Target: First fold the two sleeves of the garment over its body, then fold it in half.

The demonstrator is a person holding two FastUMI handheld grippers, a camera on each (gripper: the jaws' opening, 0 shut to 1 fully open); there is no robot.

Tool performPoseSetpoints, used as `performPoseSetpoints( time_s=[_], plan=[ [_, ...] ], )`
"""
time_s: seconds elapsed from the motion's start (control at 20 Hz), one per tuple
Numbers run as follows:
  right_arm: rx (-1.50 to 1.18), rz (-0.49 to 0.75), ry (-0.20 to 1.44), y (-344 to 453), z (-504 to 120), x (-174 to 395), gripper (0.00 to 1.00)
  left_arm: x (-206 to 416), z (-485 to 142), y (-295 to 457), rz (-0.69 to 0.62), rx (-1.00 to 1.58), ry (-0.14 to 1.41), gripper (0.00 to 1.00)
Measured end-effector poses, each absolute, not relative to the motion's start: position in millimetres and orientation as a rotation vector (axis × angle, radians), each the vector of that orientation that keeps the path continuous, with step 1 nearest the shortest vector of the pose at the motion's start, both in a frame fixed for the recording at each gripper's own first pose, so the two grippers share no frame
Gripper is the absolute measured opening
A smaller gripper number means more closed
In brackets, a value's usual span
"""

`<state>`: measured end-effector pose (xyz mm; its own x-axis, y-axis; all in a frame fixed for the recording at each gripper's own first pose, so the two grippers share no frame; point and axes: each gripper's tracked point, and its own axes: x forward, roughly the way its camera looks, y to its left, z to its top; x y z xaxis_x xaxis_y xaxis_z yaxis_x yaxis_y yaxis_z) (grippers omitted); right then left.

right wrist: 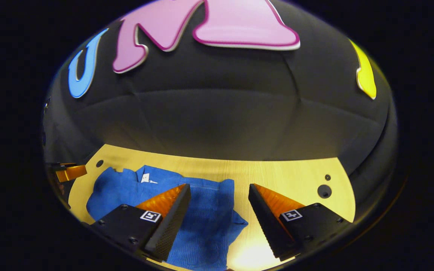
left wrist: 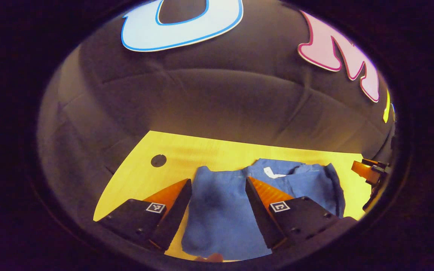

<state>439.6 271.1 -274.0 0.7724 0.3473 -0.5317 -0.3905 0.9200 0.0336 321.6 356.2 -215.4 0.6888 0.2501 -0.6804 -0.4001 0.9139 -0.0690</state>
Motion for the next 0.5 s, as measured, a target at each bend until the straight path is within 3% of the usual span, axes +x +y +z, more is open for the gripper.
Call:
performPoseSetpoints(
  time_s=[0.25, 0.5],
  plan=[
    [-0.079, 0.454, 0.427, 267, -207, 381, 0.99, 298, -171, 318, 0.35, -0.194, 0.579, 0.83],
    [-0.071, 0.464, 0.309, 253, -145, 289, 0.98, 252, -119, 282, 0.322, -0.125, 0.434, 0.83]
  ],
)
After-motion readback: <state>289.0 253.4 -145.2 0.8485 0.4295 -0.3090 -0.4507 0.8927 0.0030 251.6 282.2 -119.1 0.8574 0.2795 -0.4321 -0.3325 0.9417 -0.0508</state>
